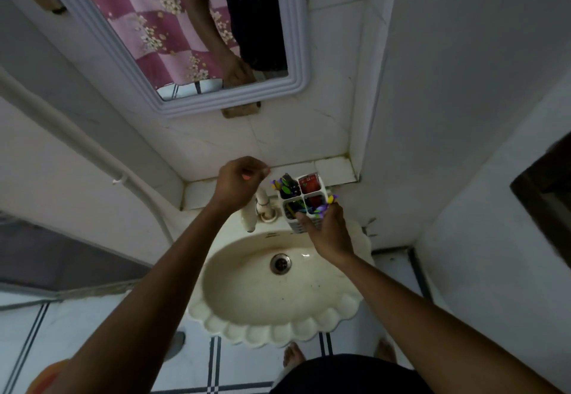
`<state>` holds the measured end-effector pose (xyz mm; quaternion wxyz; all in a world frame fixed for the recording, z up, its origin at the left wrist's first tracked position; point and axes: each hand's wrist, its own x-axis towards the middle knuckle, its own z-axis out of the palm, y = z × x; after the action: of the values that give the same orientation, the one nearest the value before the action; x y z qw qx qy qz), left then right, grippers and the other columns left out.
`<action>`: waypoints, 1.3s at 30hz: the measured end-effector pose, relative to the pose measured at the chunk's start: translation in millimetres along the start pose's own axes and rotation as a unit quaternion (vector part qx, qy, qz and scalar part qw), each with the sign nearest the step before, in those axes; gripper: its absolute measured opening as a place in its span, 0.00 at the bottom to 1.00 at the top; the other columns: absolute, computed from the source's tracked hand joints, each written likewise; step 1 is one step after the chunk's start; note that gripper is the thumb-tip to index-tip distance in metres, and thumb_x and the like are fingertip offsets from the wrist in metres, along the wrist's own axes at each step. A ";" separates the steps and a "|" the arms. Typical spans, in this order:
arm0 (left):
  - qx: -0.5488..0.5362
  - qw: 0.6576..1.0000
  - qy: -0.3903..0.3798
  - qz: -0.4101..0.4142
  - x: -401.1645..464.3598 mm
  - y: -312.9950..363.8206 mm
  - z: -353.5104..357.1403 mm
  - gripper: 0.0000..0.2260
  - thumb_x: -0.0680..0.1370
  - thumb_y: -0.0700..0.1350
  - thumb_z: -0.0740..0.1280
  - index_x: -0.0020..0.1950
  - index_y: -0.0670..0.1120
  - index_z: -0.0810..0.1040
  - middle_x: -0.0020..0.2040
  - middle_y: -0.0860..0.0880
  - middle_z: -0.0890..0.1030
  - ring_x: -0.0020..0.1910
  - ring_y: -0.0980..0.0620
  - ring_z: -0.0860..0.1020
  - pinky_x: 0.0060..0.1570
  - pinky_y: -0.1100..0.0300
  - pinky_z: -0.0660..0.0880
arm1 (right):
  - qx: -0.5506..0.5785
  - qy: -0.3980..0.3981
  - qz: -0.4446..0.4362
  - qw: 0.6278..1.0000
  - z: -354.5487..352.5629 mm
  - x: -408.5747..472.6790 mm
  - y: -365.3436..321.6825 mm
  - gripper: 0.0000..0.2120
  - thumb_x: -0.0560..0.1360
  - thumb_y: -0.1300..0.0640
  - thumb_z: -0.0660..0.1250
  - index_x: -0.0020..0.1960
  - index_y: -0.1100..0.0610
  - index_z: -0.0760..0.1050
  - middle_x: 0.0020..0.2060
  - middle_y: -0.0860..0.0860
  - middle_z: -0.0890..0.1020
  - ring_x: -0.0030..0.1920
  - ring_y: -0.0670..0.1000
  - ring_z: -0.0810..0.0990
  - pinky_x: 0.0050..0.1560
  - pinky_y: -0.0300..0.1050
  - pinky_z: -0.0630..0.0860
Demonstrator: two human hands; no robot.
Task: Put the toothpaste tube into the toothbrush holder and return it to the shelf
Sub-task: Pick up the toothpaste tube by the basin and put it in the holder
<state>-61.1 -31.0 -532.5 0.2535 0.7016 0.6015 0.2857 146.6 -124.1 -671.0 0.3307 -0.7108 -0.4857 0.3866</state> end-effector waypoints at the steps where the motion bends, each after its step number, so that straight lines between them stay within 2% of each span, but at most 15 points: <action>1: 0.002 1.000 0.004 -0.009 -1.2 -8.5 -6.2 0.06 0.79 0.46 0.76 0.53 0.46 0.88 0.44 0.53 0.86 0.43 0.65 0.81 0.42 0.80 0.71 | 0.008 0.005 0.001 1.000 2.2 0.9 1.2 0.39 0.77 0.30 0.72 0.72 0.58 0.67 0.69 0.56 0.74 0.70 0.61 0.78 0.65 0.60 0.80; 4: -0.001 0.999 0.020 -0.040 -2.6 -35.4 -17.2 0.08 0.80 0.45 0.75 0.54 0.41 0.87 0.46 0.47 0.88 0.43 0.55 0.83 0.43 0.76 0.74 | 0.033 0.021 0.003 0.999 6.6 4.0 5.2 0.34 0.76 0.32 0.75 0.68 0.55 0.69 0.66 0.52 0.75 0.68 0.59 0.79 0.64 0.56 0.79; 7: -0.017 0.996 0.027 -0.089 -0.5 -67.9 -18.0 0.09 0.81 0.43 0.74 0.56 0.39 0.87 0.49 0.42 0.88 0.47 0.47 0.85 0.52 0.55 0.81 | 0.056 0.033 0.000 0.998 10.8 5.7 8.0 0.33 0.74 0.32 0.78 0.66 0.52 0.71 0.65 0.51 0.79 0.66 0.58 0.82 0.65 0.58 0.81; 9: -0.013 0.992 0.016 -0.122 4.1 -90.2 -14.9 0.10 0.81 0.45 0.74 0.56 0.40 0.87 0.50 0.42 0.88 0.51 0.44 0.86 0.57 0.50 0.81 | 0.078 0.037 -0.006 0.996 10.9 3.7 8.7 0.33 0.72 0.32 0.80 0.67 0.49 0.72 0.64 0.49 0.82 0.64 0.54 0.84 0.64 0.57 0.82; 13: 0.027 0.987 -0.046 -0.151 23.9 -128.1 -4.7 0.14 0.81 0.48 0.74 0.64 0.42 0.85 0.61 0.44 0.87 0.59 0.44 0.85 0.63 0.54 0.78 | 0.098 0.047 0.009 0.994 12.4 -3.5 6.9 0.33 0.65 0.25 0.80 0.63 0.37 0.73 0.60 0.38 0.86 0.61 0.41 0.84 0.60 0.46 0.80; 17: 0.065 0.987 -0.099 -0.107 53.1 -142.6 10.0 0.17 0.82 0.46 0.71 0.71 0.44 0.81 0.69 0.41 0.82 0.66 0.40 0.81 0.63 0.52 0.77 | 0.095 0.060 0.030 0.993 18.8 -3.5 5.5 0.31 0.60 0.19 0.77 0.58 0.27 0.72 0.58 0.28 0.84 0.57 0.27 0.81 0.54 0.35 0.76; 21: 0.154 0.977 -0.138 -0.058 88.0 -142.5 22.9 0.17 0.83 0.43 0.67 0.73 0.48 0.78 0.68 0.43 0.82 0.63 0.40 0.81 0.57 0.49 0.80 | 0.095 0.072 0.050 0.992 25.5 1.1 3.4 0.33 0.60 0.21 0.79 0.60 0.30 0.73 0.59 0.31 0.86 0.58 0.28 0.81 0.54 0.36 0.77; 25: 0.265 0.948 -0.177 -0.016 101.4 -144.3 35.4 0.22 0.83 0.45 0.67 0.78 0.51 0.73 0.74 0.44 0.76 0.71 0.39 0.75 0.67 0.41 0.75 | 0.090 0.083 0.056 0.991 27.4 1.9 5.3 0.34 0.62 0.22 0.81 0.62 0.31 0.74 0.60 0.30 0.85 0.59 0.30 0.83 0.56 0.38 0.78; 29: 0.339 0.921 -0.189 -0.028 102.9 -148.5 43.9 0.23 0.82 0.53 0.67 0.75 0.44 0.74 0.71 0.40 0.73 0.71 0.38 0.70 0.70 0.43 0.70 | 0.085 0.076 0.061 0.992 28.7 2.6 6.2 0.34 0.63 0.23 0.81 0.63 0.31 0.74 0.61 0.31 0.85 0.59 0.32 0.83 0.58 0.40 0.79; 32: 0.314 0.932 -0.177 -0.028 100.9 -146.6 43.5 0.25 0.81 0.60 0.67 0.69 0.43 0.74 0.66 0.42 0.78 0.67 0.38 0.75 0.66 0.44 0.73 | 0.083 0.066 0.059 0.993 27.3 3.3 6.3 0.34 0.63 0.22 0.80 0.63 0.31 0.73 0.61 0.31 0.85 0.60 0.35 0.84 0.60 0.42 0.79; 35: 0.218 0.959 -0.166 -0.078 92.1 -143.3 35.1 0.25 0.79 0.63 0.71 0.63 0.45 0.76 0.55 0.44 0.83 0.55 0.42 0.82 0.57 0.47 0.81 | 0.075 0.058 0.059 0.994 24.7 4.1 3.9 0.34 0.61 0.20 0.79 0.61 0.28 0.72 0.59 0.25 0.83 0.57 0.32 0.83 0.56 0.40 0.78; 37: 0.127 0.980 -0.106 -0.110 81.1 -135.0 25.8 0.23 0.77 0.64 0.74 0.59 0.47 0.79 0.51 0.47 0.85 0.50 0.45 0.83 0.52 0.50 0.82 | 0.075 0.053 0.061 0.994 22.2 4.4 1.5 0.34 0.59 0.18 0.78 0.60 0.26 0.72 0.57 0.25 0.83 0.57 0.32 0.83 0.55 0.40 0.78; 39: 0.028 0.992 -0.017 -0.122 68.4 -120.2 13.4 0.21 0.75 0.62 0.76 0.56 0.47 0.82 0.48 0.50 0.86 0.47 0.49 0.84 0.48 0.54 0.82 | 0.083 0.038 0.061 0.994 20.7 3.7 -1.2 0.34 0.61 0.20 0.78 0.62 0.29 0.73 0.58 0.32 0.86 0.59 0.36 0.84 0.58 0.44 0.80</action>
<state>-128.0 54.2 -619.5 0.2766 0.6346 0.6862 0.2234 128.9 -118.2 -680.8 0.3830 -0.7232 -0.3950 0.4175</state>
